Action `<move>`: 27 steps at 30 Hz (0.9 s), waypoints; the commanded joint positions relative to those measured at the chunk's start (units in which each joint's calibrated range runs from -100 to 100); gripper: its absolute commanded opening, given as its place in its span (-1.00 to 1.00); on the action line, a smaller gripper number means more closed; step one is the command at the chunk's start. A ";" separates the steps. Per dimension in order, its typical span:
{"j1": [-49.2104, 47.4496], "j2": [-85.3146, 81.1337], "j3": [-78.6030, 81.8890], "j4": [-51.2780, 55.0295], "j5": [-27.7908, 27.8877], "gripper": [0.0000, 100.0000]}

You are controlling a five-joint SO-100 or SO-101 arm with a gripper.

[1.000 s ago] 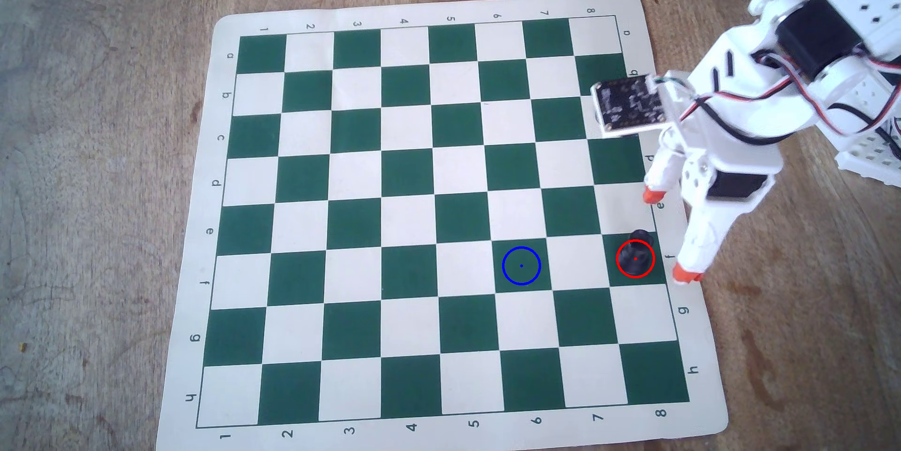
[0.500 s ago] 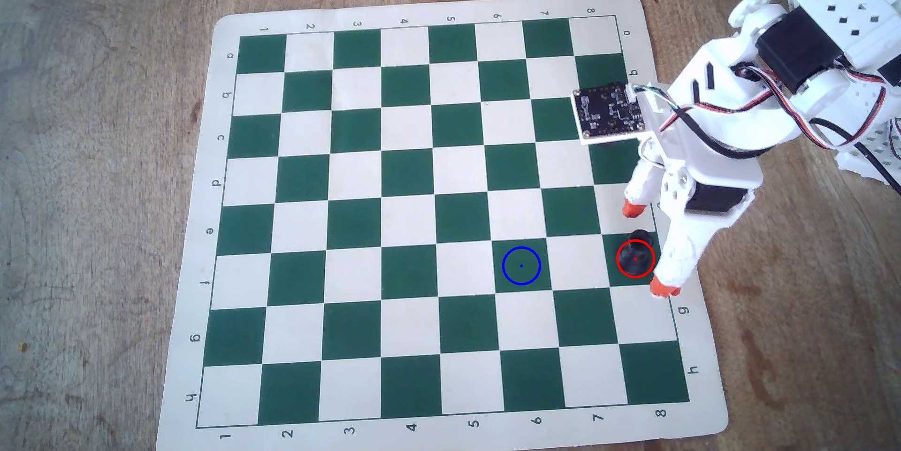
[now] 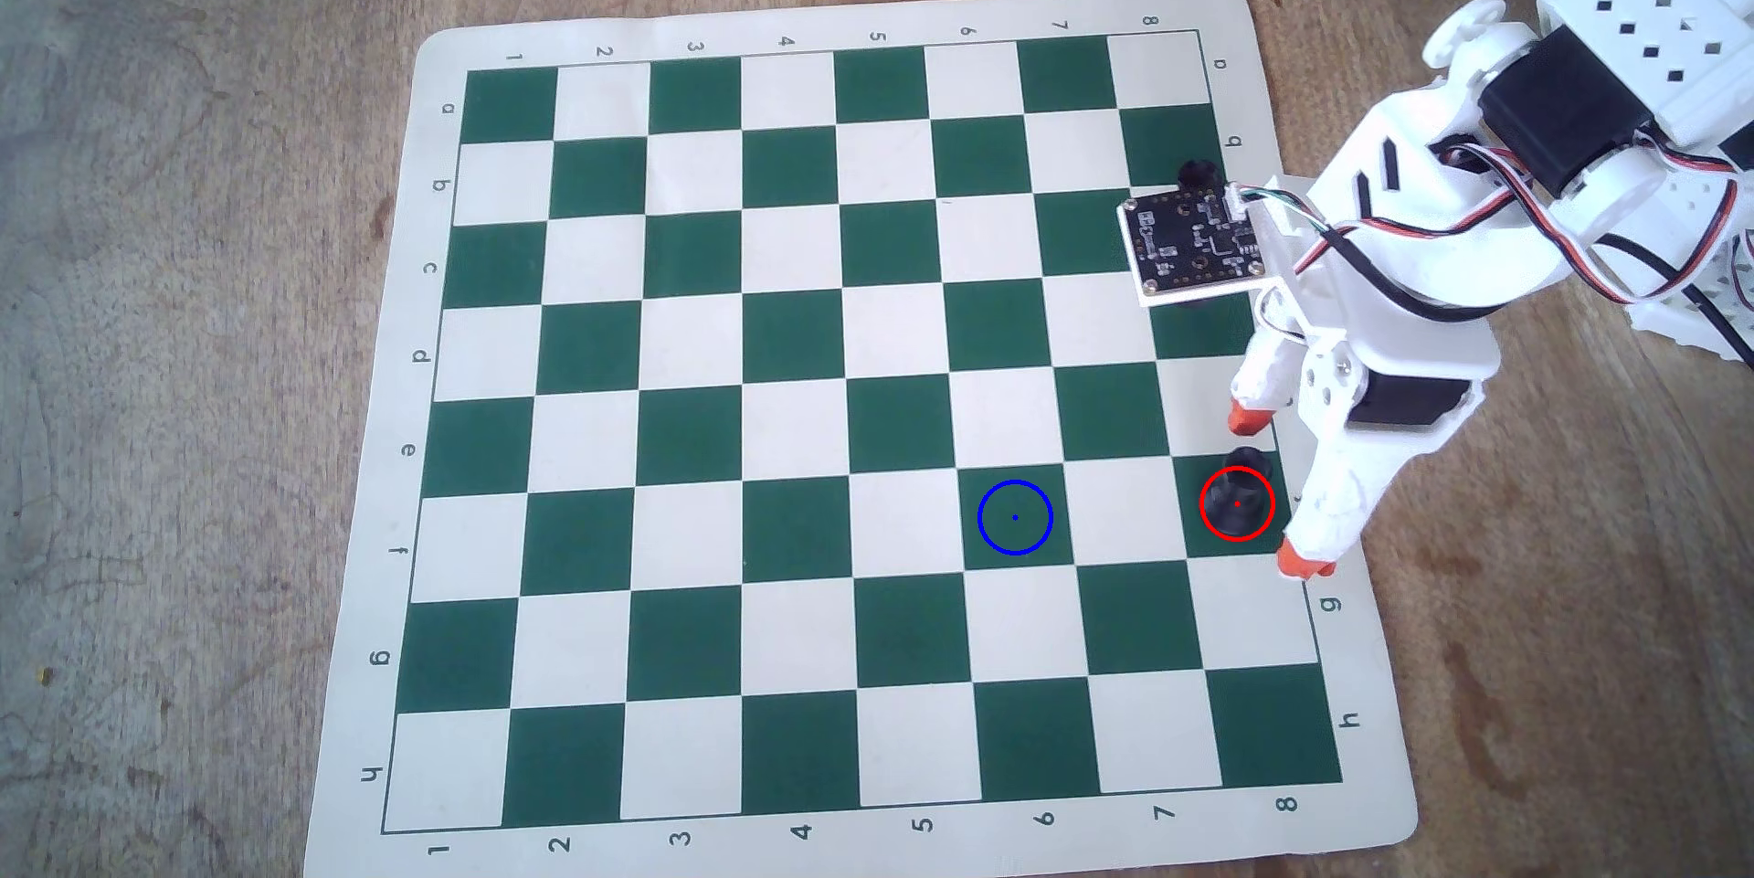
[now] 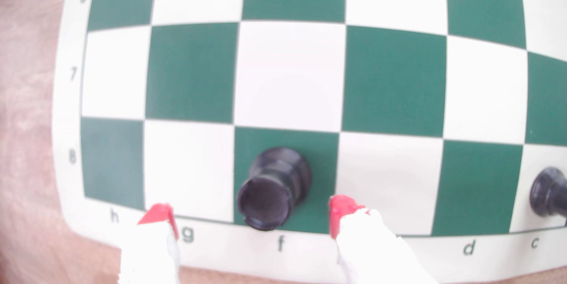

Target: Move the chess piece from red to blue

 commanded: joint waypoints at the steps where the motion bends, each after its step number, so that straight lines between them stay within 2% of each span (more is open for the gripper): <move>1: -0.24 0.18 -6.04 -0.23 -0.24 -0.45; 5: -0.39 0.77 -7.40 -0.48 -0.49 -0.49; 10: -0.55 0.69 -7.49 0.01 -0.49 -0.69; 14: -0.63 0.52 -7.03 0.34 -0.49 -0.69; 23: -1.80 1.62 -7.12 1.16 -0.15 -0.86; 25: -1.88 1.62 -7.12 1.32 -0.10 -0.98; 27: -1.88 1.53 -7.12 1.49 -0.10 -0.99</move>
